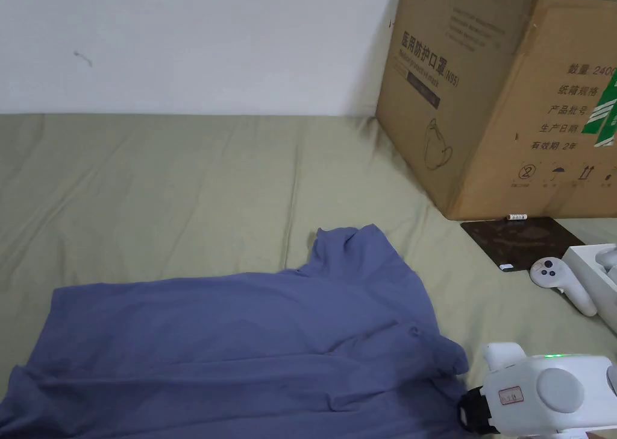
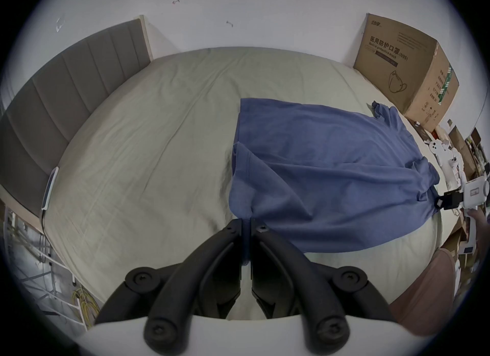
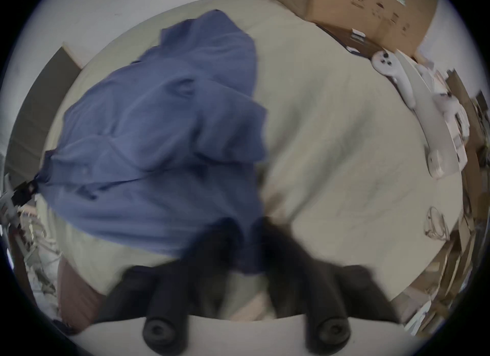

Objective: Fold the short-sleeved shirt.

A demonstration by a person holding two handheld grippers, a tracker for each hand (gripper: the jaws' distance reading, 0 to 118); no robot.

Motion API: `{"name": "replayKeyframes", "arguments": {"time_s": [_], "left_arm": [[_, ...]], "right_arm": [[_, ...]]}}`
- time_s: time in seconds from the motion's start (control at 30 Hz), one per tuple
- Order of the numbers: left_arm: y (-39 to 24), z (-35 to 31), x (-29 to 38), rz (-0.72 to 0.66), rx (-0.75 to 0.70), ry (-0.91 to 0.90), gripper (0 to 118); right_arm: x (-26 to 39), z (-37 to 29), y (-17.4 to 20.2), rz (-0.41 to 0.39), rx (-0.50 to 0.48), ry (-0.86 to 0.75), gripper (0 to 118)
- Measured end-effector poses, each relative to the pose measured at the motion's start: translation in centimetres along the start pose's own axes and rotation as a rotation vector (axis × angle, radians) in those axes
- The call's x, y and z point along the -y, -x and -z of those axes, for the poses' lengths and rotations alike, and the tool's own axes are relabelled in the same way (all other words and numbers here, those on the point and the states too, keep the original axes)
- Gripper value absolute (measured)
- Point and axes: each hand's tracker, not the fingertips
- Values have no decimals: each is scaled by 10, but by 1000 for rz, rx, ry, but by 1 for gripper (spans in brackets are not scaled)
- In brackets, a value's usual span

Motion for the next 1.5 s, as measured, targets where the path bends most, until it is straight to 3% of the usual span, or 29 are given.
{"name": "replayKeyframes", "arguments": {"time_s": [0.1,0.27,0.4,0.6,0.63,0.67,0.73,0.77,0.8,0.83,0.87,0.93,1.03,1.13,1.17,1.2,1.23,1.27,1.3,1.4,1.5], "left_arm": [[8,-6,-4,-53,39,6,5],[13,-40,-11,-48,59,-32,5],[22,-69,3,-41,99,5,5],[31,-44,72,-70,133,163,5],[32,-38,79,-66,136,162,7],[33,-30,85,-69,132,175,16],[33,-28,91,-35,62,185,64],[35,-30,93,-31,68,177,96],[36,-37,92,-38,76,175,118],[38,-45,90,-52,87,158,116],[38,-59,84,-82,124,72,112],[35,-79,70,-103,125,24,113],[20,-117,43,-91,183,-147,113],[-5,-150,19,-43,235,-334,108],[-14,-163,14,-33,255,-420,96],[-23,-173,9,-23,277,-511,62],[-32,-181,7,-12,282,-572,27],[-42,-187,2,6,288,-615,0],[-51,-189,-3,33,272,-624,0],[-63,-188,-18,64,282,-625,0],[-53,-162,-52,64,261,-527,0]], "right_arm": [[5,-27,16,-111,62,-45,4],[11,-77,-2,8,12,-63,4],[38,-107,-12,2,-2,-28,4],[80,-62,-21,33,11,90,4],[83,-52,-21,37,17,95,4],[87,-46,-19,31,26,87,5],[90,-43,-15,-17,73,65,23],[91,-47,-12,-54,103,50,45],[93,-54,-9,-92,132,24,85],[93,-62,-9,-103,147,10,108],[94,-72,-9,-104,158,-11,118],[94,-97,-6,-83,151,-116,118],[90,-141,2,3,55,-286,118],[93,-184,24,41,-94,-558,110],[95,-197,33,55,-147,-670,93],[97,-207,42,64,-206,-765,41],[97,-215,52,72,-245,-838,0],[93,-220,64,77,-237,-896,0],[89,-223,76,87,-200,-948,0],[70,-222,94,102,-360,-948,0],[52,-215,110,81,-352,-908,0]]}}
